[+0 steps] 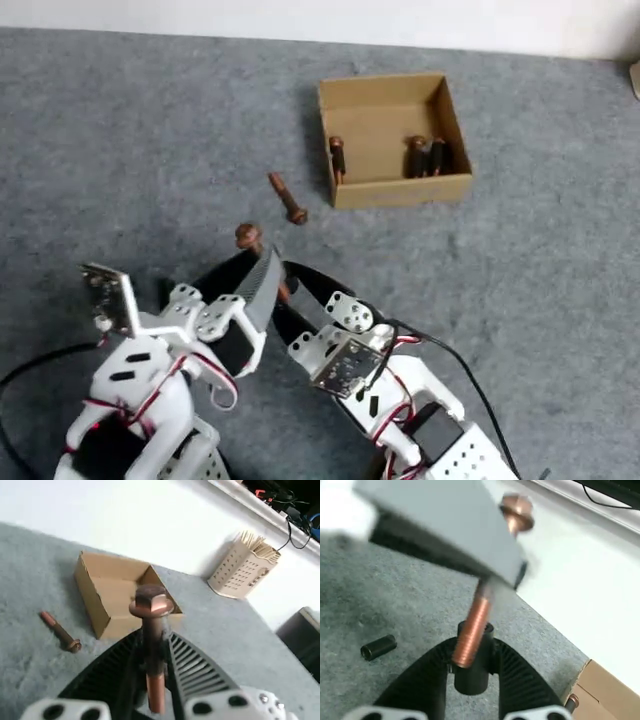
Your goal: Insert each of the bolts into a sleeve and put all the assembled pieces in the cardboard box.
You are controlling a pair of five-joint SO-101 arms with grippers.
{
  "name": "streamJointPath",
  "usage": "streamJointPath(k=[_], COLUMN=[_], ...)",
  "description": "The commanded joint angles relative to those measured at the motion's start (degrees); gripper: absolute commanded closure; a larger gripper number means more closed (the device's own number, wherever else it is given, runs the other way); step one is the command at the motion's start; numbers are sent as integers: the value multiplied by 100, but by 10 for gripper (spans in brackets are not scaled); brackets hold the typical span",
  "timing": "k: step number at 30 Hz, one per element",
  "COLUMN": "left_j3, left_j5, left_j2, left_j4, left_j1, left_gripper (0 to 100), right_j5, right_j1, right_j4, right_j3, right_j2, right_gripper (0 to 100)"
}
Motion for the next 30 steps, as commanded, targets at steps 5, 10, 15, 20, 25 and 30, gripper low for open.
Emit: streamJointPath(k=[5, 10, 15, 20, 25, 30], left_j3=[40, -409, -462, 84, 629, 840], left_j5=[-527, -501, -422, 35, 26, -334], left_j2=[13, 13, 13, 13, 13, 13], left_j4=[-791, -782, -862, -1055, -1705, -2365], left_j1=[-171, -171, -171, -171, -180, -356], left_gripper=[996, 996, 996, 996, 996, 996], right_j5=[35, 35, 35, 26, 26, 26], right_j1=[22, 22, 22, 13, 13, 13], right_j4=[-154, -154, -154, -145, -145, -145], right_j3=[690, 681, 673, 690, 690, 690], right_j2=[-13, -13, -13, -13, -13, -13], right_gripper=[994, 994, 994, 994, 994, 994])
